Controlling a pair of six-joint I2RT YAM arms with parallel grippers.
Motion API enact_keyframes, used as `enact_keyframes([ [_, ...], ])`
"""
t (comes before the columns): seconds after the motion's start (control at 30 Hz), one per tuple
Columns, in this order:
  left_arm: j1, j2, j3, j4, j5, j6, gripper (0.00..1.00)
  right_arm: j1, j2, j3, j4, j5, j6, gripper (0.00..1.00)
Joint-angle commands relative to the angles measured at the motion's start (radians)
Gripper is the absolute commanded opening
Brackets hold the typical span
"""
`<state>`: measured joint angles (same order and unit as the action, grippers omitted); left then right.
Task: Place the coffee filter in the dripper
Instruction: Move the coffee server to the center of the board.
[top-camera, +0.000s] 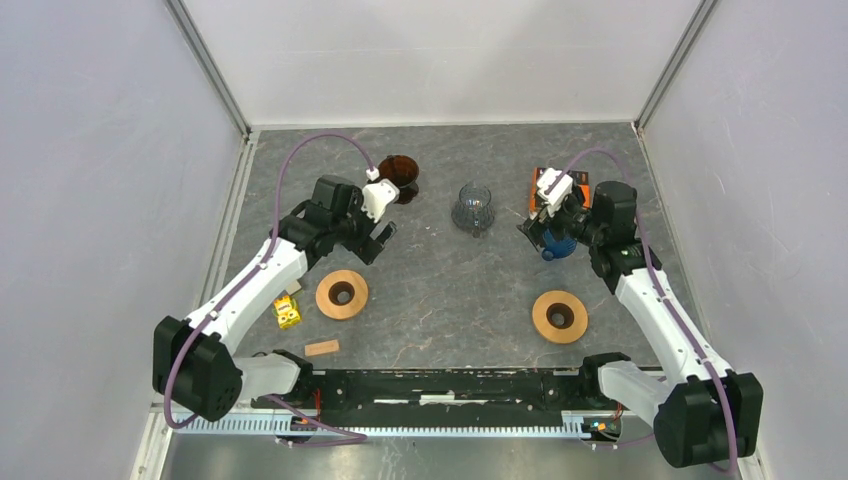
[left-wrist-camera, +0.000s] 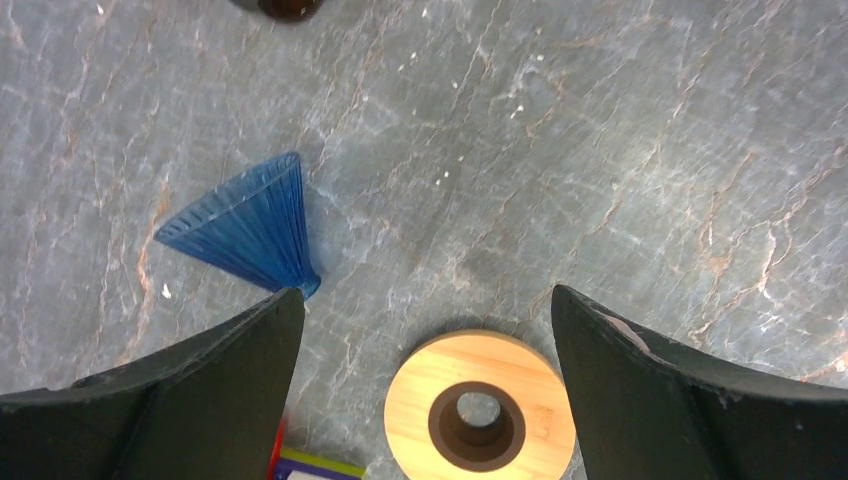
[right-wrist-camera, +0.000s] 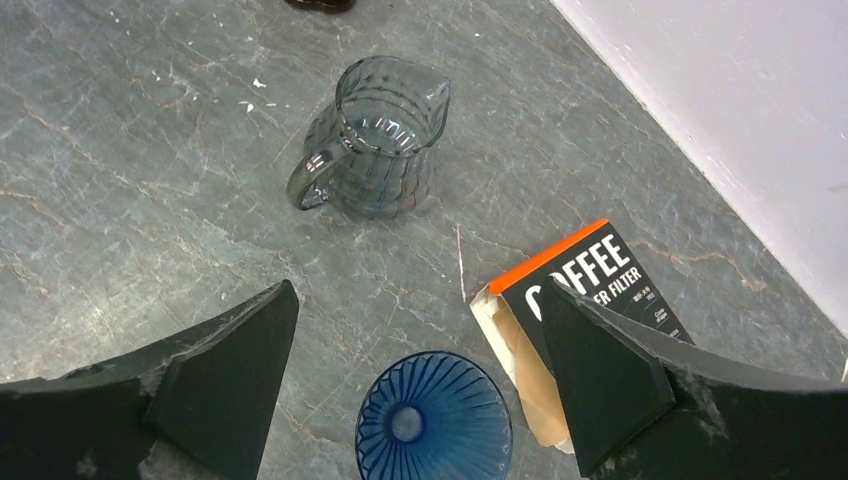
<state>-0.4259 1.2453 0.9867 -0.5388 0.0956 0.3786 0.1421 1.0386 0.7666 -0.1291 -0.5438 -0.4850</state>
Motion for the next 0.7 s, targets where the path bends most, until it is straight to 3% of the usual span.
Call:
enact_keyframes([
  [0.0, 0.001, -0.010, -0.006, 0.125, 0.100, 0.011, 0.98, 0.001, 0.003, -0.016, -0.002, -0.003, -0.057, 0.98],
  [0.17, 0.001, -0.005, -0.058, 0.228, 0.112, -0.057, 0.98, 0.043, 0.052, 0.008, -0.036, 0.052, -0.094, 0.98],
  [0.33, 0.001, -0.032, -0.074, 0.274, 0.094, -0.115, 1.00, 0.227, 0.188, 0.088, -0.055, 0.275, -0.109, 0.99],
  [0.47, 0.000, -0.071, -0.091, 0.292, 0.069, -0.130, 1.00, 0.263, 0.336, 0.243, -0.104, 0.267, -0.078, 0.91],
  [0.67, 0.003, -0.104, -0.120, 0.315, 0.037, -0.119, 1.00, 0.307, 0.539, 0.489, -0.196, 0.257, -0.061, 0.86],
])
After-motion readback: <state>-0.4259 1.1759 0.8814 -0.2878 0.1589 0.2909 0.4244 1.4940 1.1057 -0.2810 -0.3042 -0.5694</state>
